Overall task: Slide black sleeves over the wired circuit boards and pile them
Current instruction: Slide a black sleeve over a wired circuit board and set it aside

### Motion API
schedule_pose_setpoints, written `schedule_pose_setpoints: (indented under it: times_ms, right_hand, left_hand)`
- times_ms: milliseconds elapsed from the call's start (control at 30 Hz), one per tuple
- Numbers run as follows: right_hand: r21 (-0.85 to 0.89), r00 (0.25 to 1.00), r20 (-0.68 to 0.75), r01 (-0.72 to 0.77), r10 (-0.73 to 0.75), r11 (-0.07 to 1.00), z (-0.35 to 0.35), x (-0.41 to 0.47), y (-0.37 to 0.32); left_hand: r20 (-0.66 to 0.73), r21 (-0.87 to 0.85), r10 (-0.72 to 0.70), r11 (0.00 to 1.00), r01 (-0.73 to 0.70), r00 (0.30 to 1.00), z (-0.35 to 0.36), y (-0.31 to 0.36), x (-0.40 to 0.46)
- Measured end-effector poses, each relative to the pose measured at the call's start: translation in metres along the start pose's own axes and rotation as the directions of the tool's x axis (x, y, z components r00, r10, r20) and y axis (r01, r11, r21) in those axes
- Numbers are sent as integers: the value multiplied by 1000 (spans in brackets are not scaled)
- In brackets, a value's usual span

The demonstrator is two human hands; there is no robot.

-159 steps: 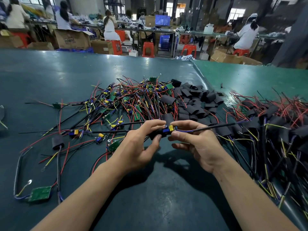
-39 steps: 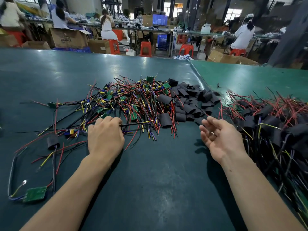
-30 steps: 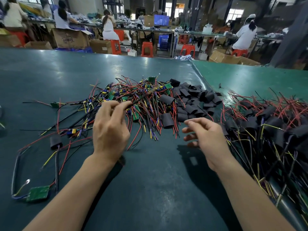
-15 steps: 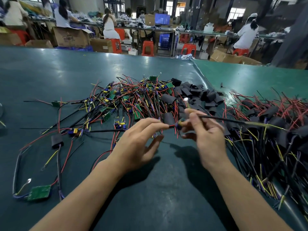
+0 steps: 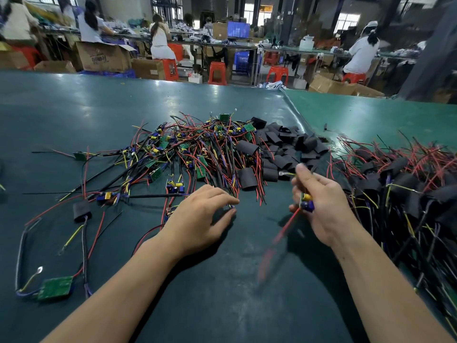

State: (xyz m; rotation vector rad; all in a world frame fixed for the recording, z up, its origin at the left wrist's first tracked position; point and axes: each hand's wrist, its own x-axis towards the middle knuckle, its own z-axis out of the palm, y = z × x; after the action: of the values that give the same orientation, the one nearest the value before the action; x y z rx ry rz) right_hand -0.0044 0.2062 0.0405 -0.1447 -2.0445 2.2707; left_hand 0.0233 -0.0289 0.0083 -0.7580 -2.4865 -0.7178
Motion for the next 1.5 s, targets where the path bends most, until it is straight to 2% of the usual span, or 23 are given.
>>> schedule_pose_setpoints:
  times_ms: [67, 167, 233, 267, 300, 367, 467, 600, 700, 767, 900, 1067, 1267, 1367, 1400, 1500]
  right_hand:
    - [-74, 1000, 3, -15, 16, 997, 1, 1, 3]
    - [-75, 993, 79, -83, 89, 994, 9, -2, 9]
    - [-328, 998, 61, -4, 26, 945, 12, -3, 16]
    - [-522, 997, 32, 79, -74, 849, 12, -3, 19]
    - [-695, 983, 22, 146, -182, 704, 12, -4, 21]
    - [-874, 953, 8, 153, -302, 460, 13, -8, 22]
    - [-952, 957, -49, 41, -284, 302, 13, -12, 20]
    - [-974, 972, -115, -70, -204, 217, 9, -12, 18]
    - [-982, 987, -88, -63, -136, 179, 5, -12, 16]
    - [-978, 996, -35, -17, -84, 208, 3, -12, 14]
    - [-911, 991, 132, 119, 6, 396, 5, -14, 14]
    - [-818, 973, 144, 221, -183, 531, 9, -9, 21]
    - [-709, 887, 304, 455, -348, 539, 32, -13, 37]
    - [-737, 874, 315, 471, -370, 484, 39, -10, 43]
    - [-725, 883, 298, 456, -362, 516, 38, -10, 43]
    - [-587, 939, 211, 344, -272, 733, 32, -11, 38]
  left_hand:
    - [-8, 7, 7, 1000, -7, 1000, -1, 0, 0]
    - [-3, 3, -2, 1000, 2, 1000, -2, 0, 1]
    - [-3, -10, 3, 1000, -3, 1000, -2, 1, 0]
    - [-6, -14, 4, 1000, -4, 1000, -2, 1, 0]
    - [-8, -16, 3, 1000, -3, 1000, -2, 1, 0]
    - [-7, -17, 0, 1000, 0, 1000, -2, 1, 0]
    - [-1, -17, 2, 1000, -2, 1000, -2, 2, 0]
    - [-7, -28, -5, 1000, 5, 1000, -1, 2, 0]
    - [-3, -32, -13, 999, 13, 1000, -2, 2, 0]
    - [0, -36, -19, 999, 19, 1000, -2, 3, 0]
    - [6, -38, -21, 999, 21, 1000, -1, 4, 1]
    - [0, -40, -15, 999, 15, 1000, -2, 3, 1]
    - [-7, -39, -9, 999, 9, 1000, -1, 2, 1]
    - [-10, -39, -11, 999, 10, 1000, 0, 2, 1]
    - [-13, -39, -7, 999, 7, 1000, 0, 2, 1]
    - [-23, -40, 7, 999, -8, 1000, 1, 2, 2]
